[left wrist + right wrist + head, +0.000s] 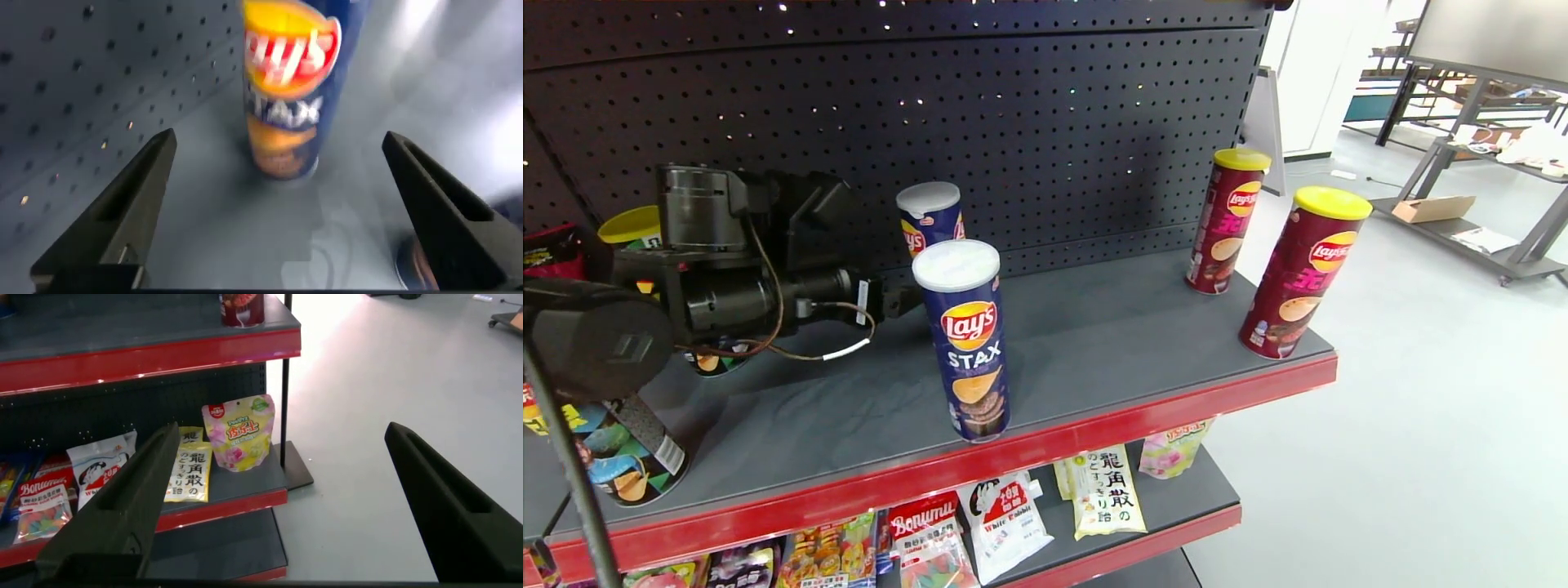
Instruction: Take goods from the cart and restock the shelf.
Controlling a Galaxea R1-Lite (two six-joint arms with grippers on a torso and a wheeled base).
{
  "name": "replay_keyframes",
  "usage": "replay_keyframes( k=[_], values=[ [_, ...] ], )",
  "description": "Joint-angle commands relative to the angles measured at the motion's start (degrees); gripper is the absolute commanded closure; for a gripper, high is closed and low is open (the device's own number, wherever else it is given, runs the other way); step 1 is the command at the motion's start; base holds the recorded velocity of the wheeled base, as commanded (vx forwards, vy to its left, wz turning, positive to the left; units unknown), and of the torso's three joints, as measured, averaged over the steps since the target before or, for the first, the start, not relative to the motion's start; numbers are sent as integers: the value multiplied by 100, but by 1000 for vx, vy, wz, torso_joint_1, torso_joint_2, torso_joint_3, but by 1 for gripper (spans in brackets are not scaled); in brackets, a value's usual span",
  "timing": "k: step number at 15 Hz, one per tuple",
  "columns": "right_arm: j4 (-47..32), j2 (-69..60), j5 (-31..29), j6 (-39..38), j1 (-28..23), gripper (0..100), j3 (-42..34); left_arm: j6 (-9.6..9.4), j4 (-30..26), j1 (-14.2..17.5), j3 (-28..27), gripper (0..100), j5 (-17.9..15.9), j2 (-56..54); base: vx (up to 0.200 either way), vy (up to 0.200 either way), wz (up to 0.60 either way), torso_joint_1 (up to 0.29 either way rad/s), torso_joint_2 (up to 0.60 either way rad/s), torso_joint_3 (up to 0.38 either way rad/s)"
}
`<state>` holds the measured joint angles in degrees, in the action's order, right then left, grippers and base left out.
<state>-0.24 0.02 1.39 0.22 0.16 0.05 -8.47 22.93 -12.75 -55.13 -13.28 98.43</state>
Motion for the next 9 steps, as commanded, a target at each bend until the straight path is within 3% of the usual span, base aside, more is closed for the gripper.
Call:
replay_keyframes(
  k=[1, 5, 9],
  values=[
    [-2, -2, 2, 4, 2, 0, 4, -23, -17, 27, 635, 0, 44, -799, 0, 0, 0, 0, 0, 0],
    [-2, -2, 2, 4, 2, 0, 4, -5, -157, 36, 2102, 0, 27, -2363, 0, 0, 0, 0, 0, 0],
    [-2, -2, 2, 4, 2, 0, 4, -172, -1159, 133, 2753, 0, 9, -4578, 0, 0, 0, 0, 0, 0]
  ],
)
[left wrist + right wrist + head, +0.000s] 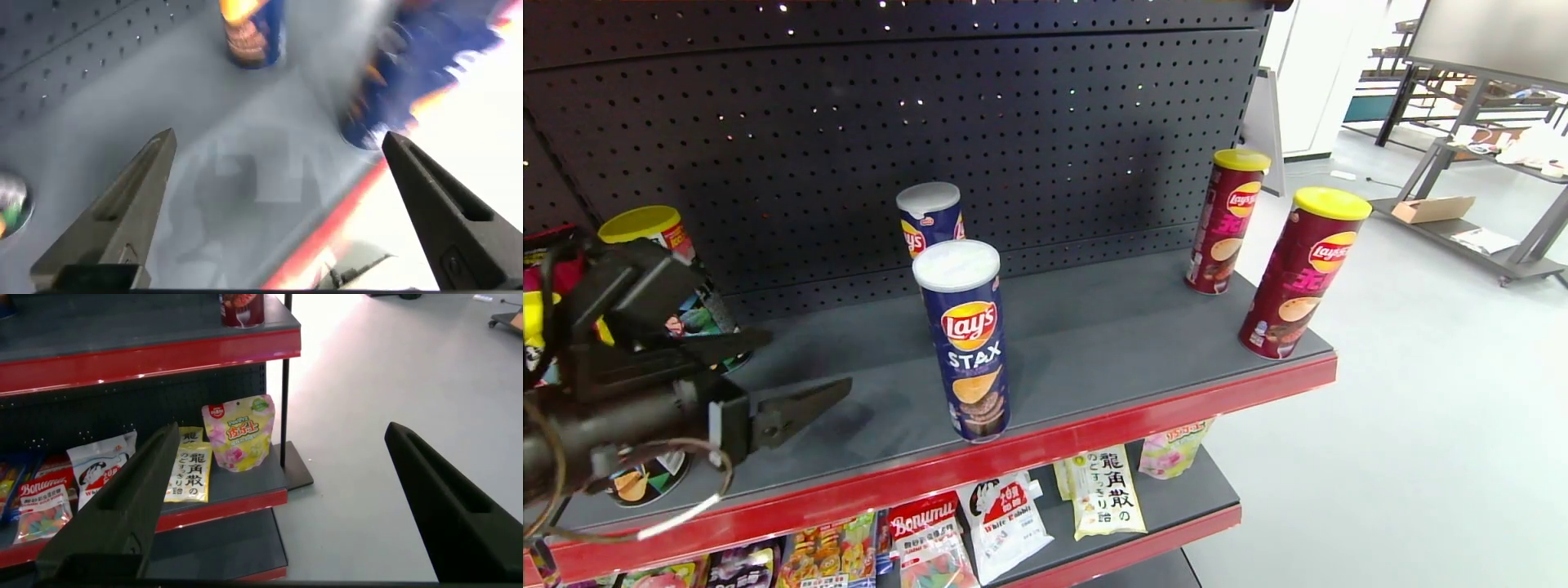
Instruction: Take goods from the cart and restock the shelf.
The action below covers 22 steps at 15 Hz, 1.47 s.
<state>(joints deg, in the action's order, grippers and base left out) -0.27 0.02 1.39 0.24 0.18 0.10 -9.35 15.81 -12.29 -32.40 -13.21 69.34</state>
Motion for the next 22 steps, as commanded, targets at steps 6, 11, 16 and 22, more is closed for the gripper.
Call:
replay_keyframes(
  k=[6, 11, 16, 22],
  values=[
    [0, -2, 2, 2, -1, 0, -10, 144, -4367, 772, -152, 0, 65, -5501, 0, 0, 0, 0, 0, 0],
    [0, -2, 2, 2, -1, 0, -1, 425, -2741, 895, 1298, 0, 1638, -6169, 0, 0, 0, 0, 0, 0],
    [0, -2, 2, 20, -1, 0, -1, 1102, -2750, 877, 1474, 0, 1295, -6205, 0, 0, 0, 0, 0, 0],
    [0, -2, 2, 28, -1, 0, -1, 1102, -2732, 886, 1816, 0, 1286, -6380, 0, 0, 600, 2, 5, 3]
  ],
)
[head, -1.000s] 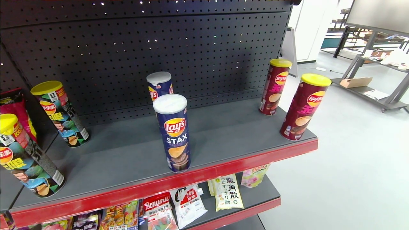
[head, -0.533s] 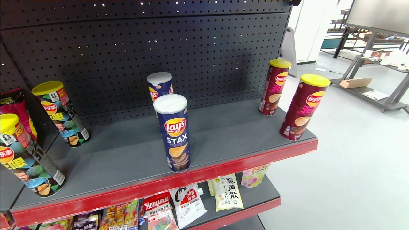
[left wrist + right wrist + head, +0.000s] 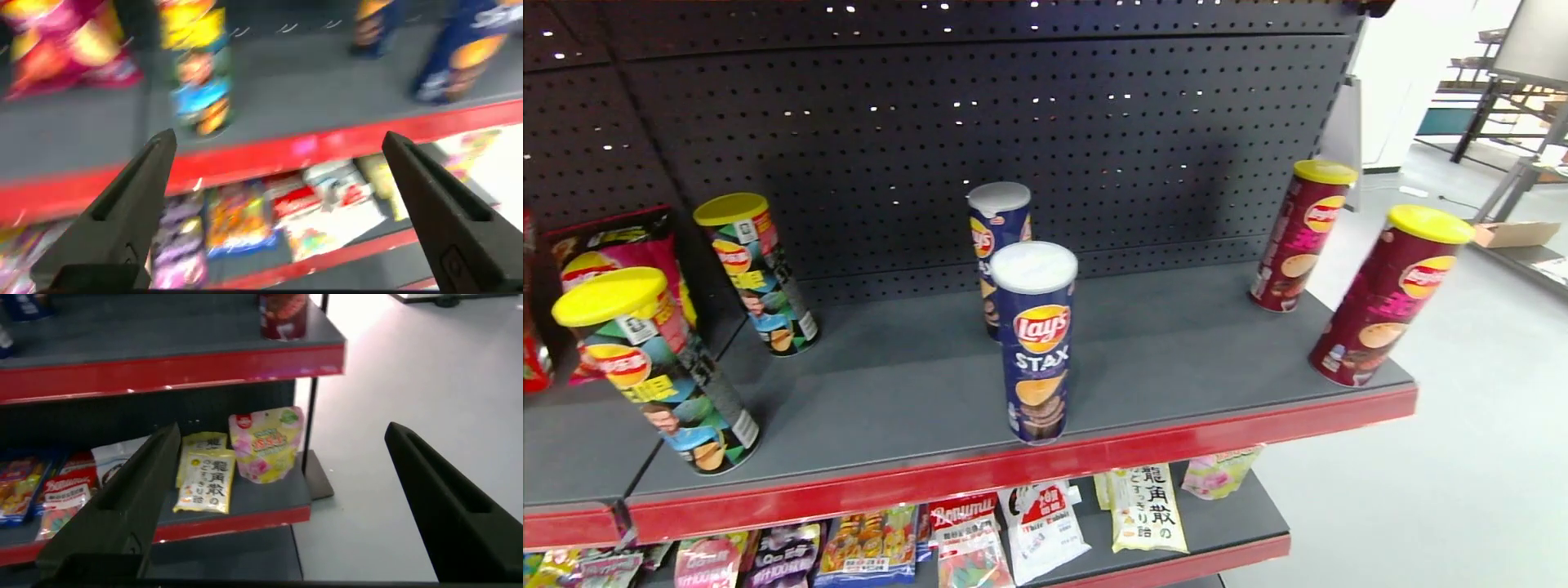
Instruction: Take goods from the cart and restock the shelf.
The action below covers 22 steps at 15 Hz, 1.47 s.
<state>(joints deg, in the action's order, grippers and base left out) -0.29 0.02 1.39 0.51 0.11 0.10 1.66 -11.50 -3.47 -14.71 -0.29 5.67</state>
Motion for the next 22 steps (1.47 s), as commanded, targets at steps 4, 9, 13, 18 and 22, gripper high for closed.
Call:
replay_keyframes(
  k=[4, 9, 13, 18, 22],
  values=[
    [3, -2, 2, -16, 7, 0, -1, -8, 112, 5, 267, 0, -59, -13, 0, 0, 300, 0, 0, 2],
    [3, 77, 10, 2, 33, 0, -1, -122, 1404, 5, 1392, 0, -41, -22, 0, 0, 0, 0, 0, 0],
    [20, -2, 204, -51, 15, 0, -10, -201, 1114, 40, 1454, 0, -41, -48, 0, 0, 0, 0, 0, 0],
    [187, 2810, 617, -447, 455, 0, 2759, -210, 1114, 40, 1454, 0, -50, -57, 0, 0, 0, 0, 0, 0],
    [249, 4805, 1373, -7, 1378, 0, 2987, -210, 1114, 40, 1454, 0, -50, -57, 0, 0, 0, 0, 0, 0]
  ],
)
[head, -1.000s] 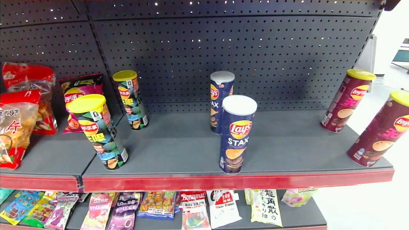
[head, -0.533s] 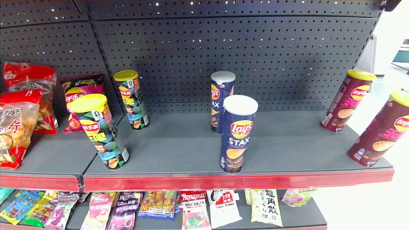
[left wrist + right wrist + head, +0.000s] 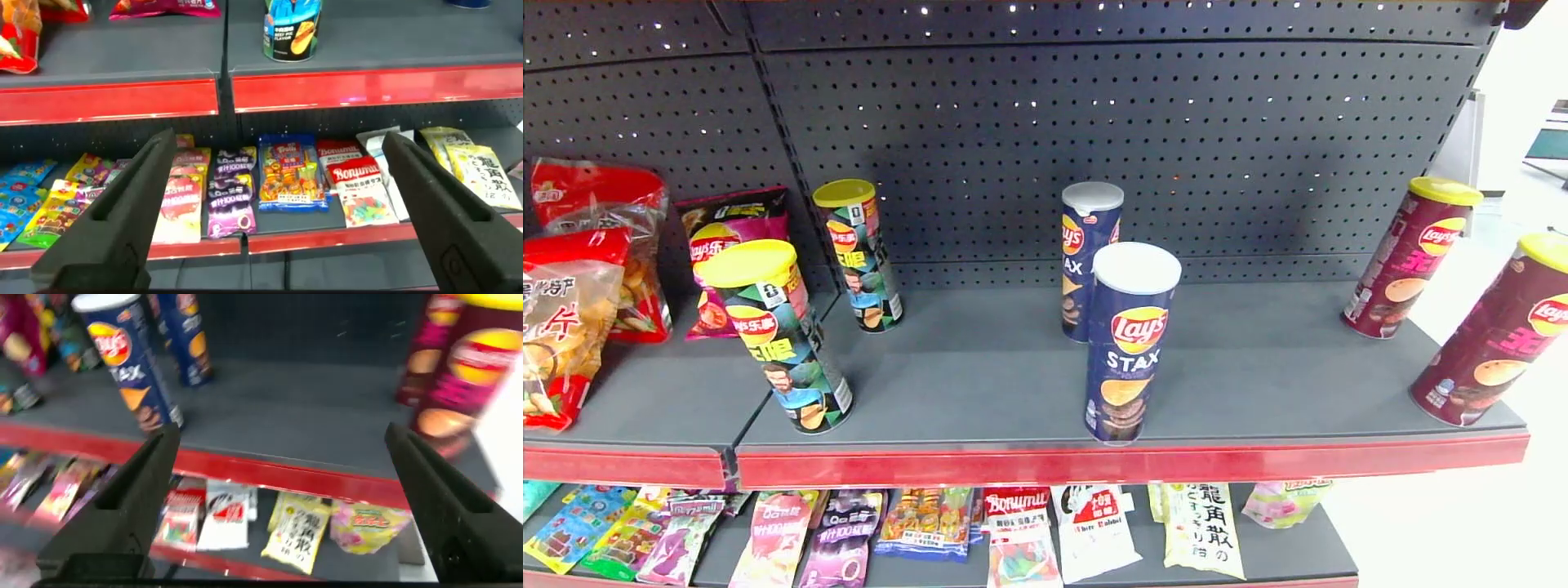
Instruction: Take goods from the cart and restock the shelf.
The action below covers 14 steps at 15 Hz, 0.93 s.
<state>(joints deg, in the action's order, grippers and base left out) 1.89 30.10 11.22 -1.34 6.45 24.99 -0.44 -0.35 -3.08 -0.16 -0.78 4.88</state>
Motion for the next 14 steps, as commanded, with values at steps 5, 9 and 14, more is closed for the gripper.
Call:
replay_keyframes(
  k=[5, 9, 14],
  values=[
    [655, 3916, 373, 134, 1658, 0, 885, 0, 0, 1, -2, 0, -1, 31, 0, 0, 0, 0, 0, 0],
    [1156, 5032, 144, 143, 1983, 0, 841, 0, 0, 1, -2, 0, -1, 31, 0, 0, 0, 0, 0, 0],
    [1586, 5946, -339, 99, 1974, 0, 1078, 0, 0, 1, -2, 0, -1, 31, 0, 0, 0, 0, 0, 0]
  ],
)
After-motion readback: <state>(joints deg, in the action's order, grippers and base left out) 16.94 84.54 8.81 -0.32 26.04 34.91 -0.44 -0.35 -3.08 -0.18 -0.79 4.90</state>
